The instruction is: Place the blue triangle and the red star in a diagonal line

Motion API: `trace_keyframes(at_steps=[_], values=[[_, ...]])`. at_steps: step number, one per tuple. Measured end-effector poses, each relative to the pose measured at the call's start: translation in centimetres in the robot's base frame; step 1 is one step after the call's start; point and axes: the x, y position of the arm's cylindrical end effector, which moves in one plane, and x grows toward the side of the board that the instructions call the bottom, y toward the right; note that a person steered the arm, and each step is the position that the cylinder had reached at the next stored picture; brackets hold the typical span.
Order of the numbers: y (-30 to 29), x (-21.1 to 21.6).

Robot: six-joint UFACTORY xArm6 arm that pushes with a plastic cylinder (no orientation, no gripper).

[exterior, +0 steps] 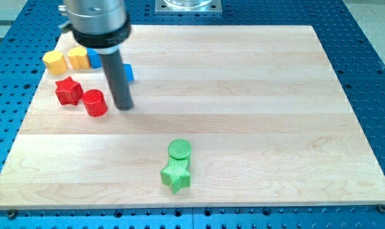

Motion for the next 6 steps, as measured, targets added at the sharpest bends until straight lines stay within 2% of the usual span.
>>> trace_keyframes(at_steps=[1, 3, 5, 6], values=[[-1.5, -5.7], [-9.4, -10.7], [-11.6, -3.8], [-13.5, -3.5]])
